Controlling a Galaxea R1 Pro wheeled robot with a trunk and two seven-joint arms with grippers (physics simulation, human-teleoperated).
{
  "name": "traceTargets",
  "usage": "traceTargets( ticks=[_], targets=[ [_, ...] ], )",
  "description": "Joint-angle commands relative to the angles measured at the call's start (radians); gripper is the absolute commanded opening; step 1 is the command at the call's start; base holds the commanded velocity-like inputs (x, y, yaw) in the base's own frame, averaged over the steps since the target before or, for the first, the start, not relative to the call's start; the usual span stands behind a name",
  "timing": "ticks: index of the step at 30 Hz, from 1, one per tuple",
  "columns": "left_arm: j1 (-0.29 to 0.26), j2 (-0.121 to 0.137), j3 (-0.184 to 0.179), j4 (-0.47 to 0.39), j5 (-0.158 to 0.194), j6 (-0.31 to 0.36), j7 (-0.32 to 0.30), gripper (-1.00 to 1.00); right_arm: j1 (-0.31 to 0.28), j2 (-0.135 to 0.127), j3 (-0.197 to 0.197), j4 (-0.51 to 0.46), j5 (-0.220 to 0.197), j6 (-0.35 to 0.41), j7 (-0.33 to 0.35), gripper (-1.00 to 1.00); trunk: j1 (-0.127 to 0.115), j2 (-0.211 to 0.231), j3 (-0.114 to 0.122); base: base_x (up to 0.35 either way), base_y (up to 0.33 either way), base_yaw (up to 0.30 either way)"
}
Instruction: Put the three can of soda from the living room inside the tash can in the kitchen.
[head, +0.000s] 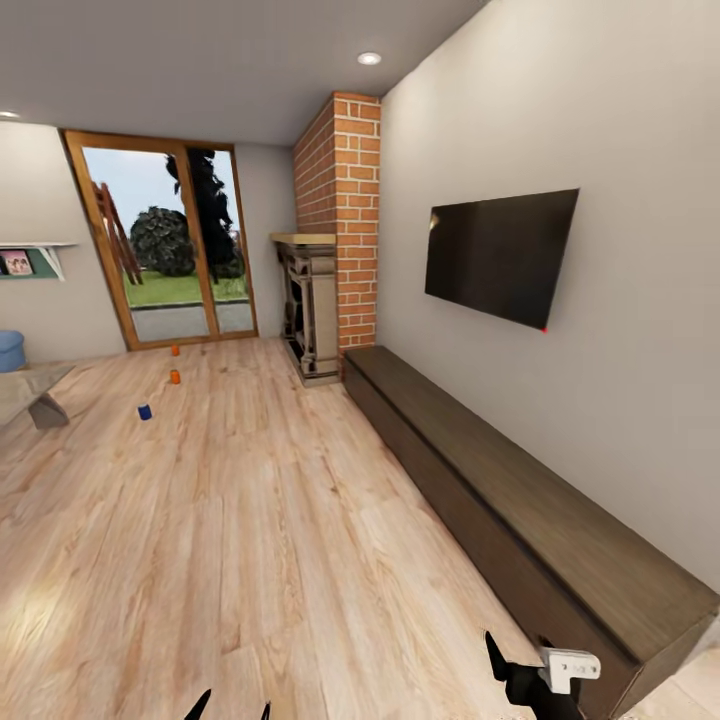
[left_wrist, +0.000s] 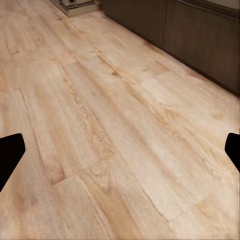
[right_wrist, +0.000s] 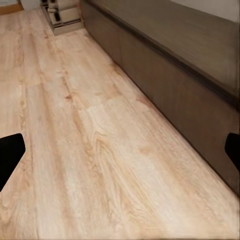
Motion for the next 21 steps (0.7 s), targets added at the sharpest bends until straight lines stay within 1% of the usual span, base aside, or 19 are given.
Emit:
traceTargets(
  ticks=[1,21],
  targets=[
    [0.000,0.000,0.000,0.000,0.000,0.000,0.000,1.00,0.000,0.000,0.000,0.000,-0.001,0.000,-0.001,1.00,0.000,0.000,0.000,0.000,0.000,-0.248],
    [-0.002,0.001,0.000,0.002,-0.005,0.000,0.000,1.00,0.000,0.000,0.002,0.001,0.002,-0.001,-0.004,1.00,0.000,0.000,0.000,0.000,0.000,-0.251]
  ],
)
